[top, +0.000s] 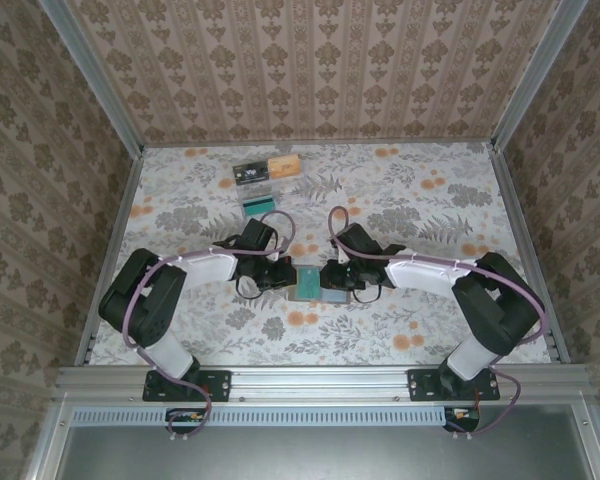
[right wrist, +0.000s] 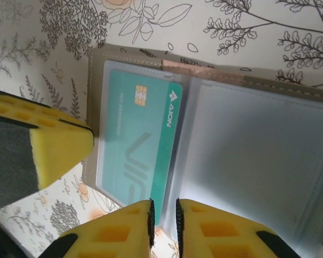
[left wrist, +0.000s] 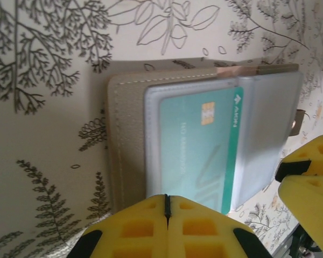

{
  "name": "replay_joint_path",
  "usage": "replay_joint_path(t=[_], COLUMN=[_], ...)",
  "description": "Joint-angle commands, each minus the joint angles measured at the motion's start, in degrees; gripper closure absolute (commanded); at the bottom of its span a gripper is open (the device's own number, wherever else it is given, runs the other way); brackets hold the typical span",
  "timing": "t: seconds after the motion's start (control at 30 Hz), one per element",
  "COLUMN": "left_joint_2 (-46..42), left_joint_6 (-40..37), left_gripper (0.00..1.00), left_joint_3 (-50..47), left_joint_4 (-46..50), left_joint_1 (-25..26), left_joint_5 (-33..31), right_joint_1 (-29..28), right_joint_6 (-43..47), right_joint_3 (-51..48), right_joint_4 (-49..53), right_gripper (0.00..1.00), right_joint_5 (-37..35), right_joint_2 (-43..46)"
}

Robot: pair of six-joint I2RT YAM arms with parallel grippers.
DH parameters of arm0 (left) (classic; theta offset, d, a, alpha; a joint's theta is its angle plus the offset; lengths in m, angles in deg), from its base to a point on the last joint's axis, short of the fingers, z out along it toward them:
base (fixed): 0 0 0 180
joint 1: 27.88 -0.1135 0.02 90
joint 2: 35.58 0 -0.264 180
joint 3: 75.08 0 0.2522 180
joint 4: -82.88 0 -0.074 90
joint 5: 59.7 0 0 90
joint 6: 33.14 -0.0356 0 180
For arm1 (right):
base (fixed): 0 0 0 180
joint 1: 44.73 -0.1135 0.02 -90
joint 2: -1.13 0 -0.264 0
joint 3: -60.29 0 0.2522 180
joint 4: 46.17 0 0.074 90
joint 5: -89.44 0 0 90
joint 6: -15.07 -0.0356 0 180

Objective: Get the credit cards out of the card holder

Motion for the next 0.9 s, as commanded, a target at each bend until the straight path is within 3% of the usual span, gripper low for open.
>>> replay_joint_path(t=[0.0,0.6,0.7,0.8,0.87], left_joint_2=[1.1,2.9,3.0,2.9,2.9], left_joint_6=[-0.9,-0.1,-0.1,-0.1,-0.2], left_gripper=[0.99,0.99,1.0,1.0,1.0], left_joint_3=[-1.0,-1.6,-1.5,-1.5,-1.4], left_joint_4=[0.8,0.3,0.3,0.8,1.1], left_joint_1=[-0.4,-0.3,-0.3,-0.4,-0.4], left_joint_5=[-0.5,-0.1,-0.1,-0.4,-0.5], right_joint_1=[1.1,1.9,2.1,2.7,3.3], right_joint_6=[-3.4,-4.7,-4.6,-4.5,-4.2], right_joint_3=[-0.5,0.4,0.1,-1.1,-2.1], right_joint_4=[-5.0,-7.5,-7.3,-7.2,-7.2], right_gripper=[0.79,0.79,0.85,0.98,1.0], right_joint_5=[4.7,8.8,8.7,8.5,8.3], right_joint_2=[-1.8,-8.4,-8.2,-7.3,-6.6])
